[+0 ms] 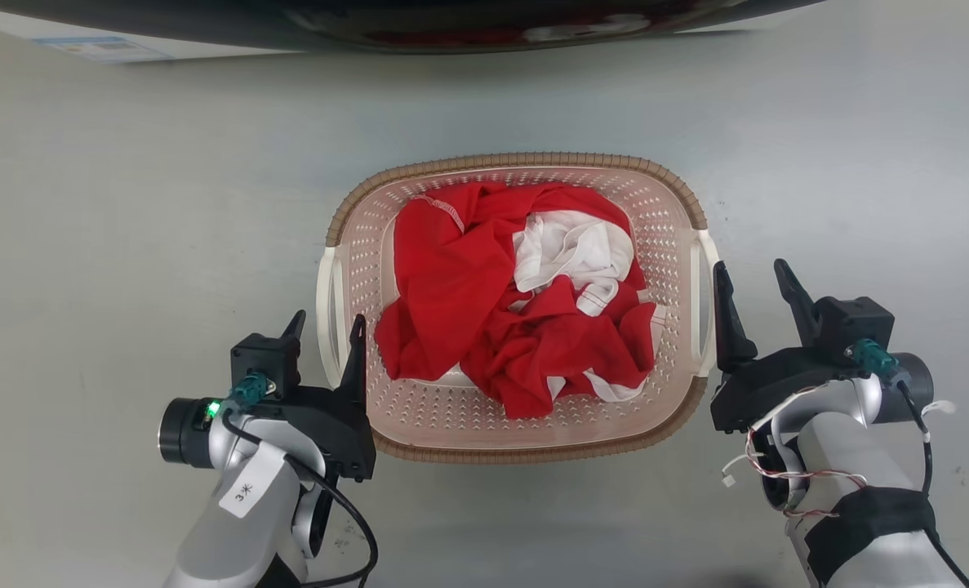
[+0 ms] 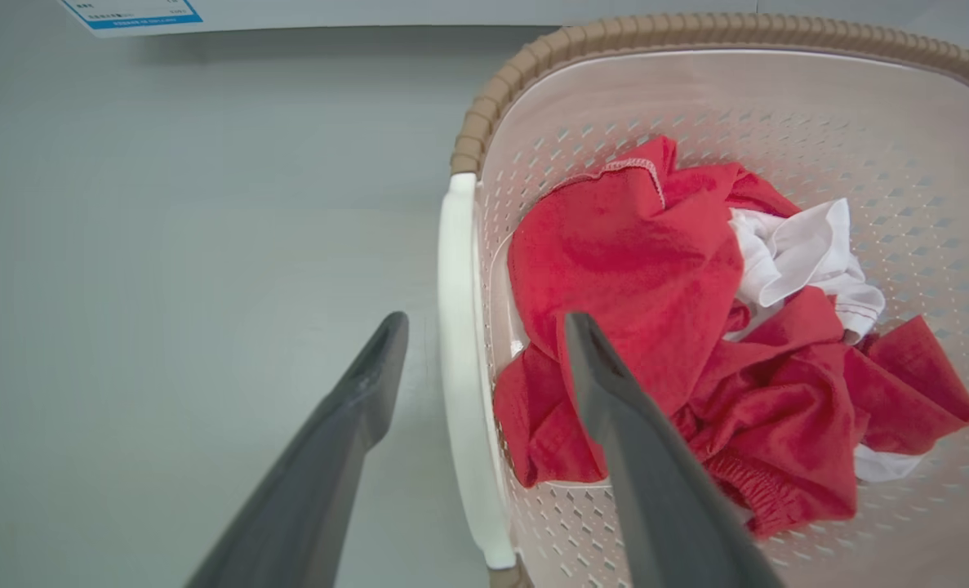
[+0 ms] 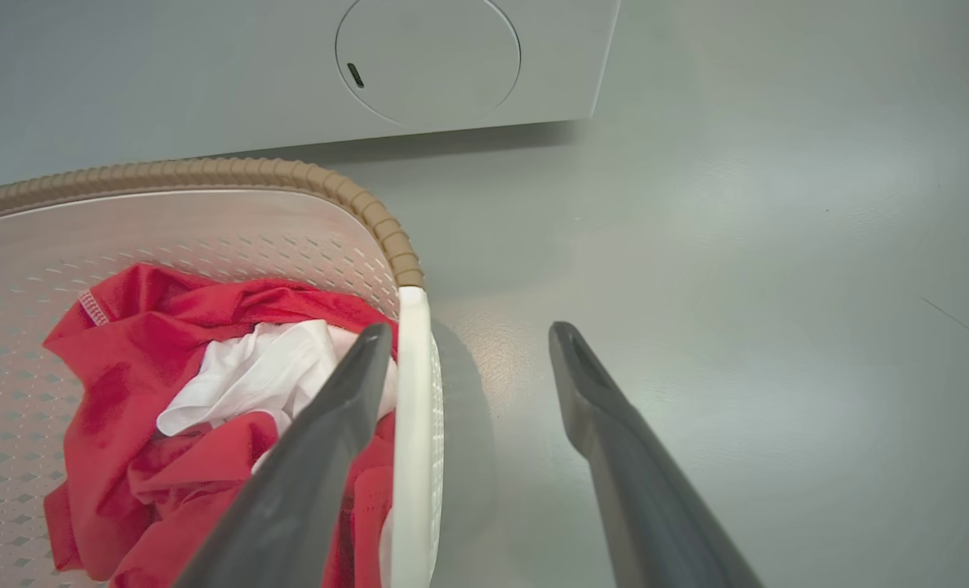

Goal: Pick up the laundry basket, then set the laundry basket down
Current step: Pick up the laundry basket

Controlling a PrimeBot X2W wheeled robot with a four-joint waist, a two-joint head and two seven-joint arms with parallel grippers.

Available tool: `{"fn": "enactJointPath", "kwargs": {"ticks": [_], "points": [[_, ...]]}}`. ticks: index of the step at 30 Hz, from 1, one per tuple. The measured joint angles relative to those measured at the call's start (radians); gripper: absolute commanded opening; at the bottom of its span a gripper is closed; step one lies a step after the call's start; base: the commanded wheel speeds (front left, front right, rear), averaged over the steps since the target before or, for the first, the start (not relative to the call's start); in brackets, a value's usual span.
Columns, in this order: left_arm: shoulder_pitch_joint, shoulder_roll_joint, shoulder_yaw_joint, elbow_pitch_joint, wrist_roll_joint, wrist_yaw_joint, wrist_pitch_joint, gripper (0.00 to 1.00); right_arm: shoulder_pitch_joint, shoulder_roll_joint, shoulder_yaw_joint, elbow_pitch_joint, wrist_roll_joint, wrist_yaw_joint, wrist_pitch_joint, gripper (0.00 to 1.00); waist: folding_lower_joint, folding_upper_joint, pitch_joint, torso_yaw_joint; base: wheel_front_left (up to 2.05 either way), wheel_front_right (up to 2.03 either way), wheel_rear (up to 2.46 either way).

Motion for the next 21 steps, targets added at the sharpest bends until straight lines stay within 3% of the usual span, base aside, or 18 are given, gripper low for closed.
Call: {"fn": "enactJointPath", "kwargs": {"ticks": [10,21], "points": [[-0.023,0.000,-0.054,0.062,-0.080,0.003,0.005,1.00,-0.041,0.001,0.039,0.082,0.009,0.009,0.000,1.00,0.0000,0.0000,0.027,0.000,0.00,0.00,0.00],[-0.060,-0.001,-0.124,0.111,-0.147,0.010,0.019,1.00,-0.064,0.001,0.127,0.140,0.106,0.007,0.000,1.00,0.0000,-0.0001,0.043,0.007,0.00,0.00,0.00]]}}
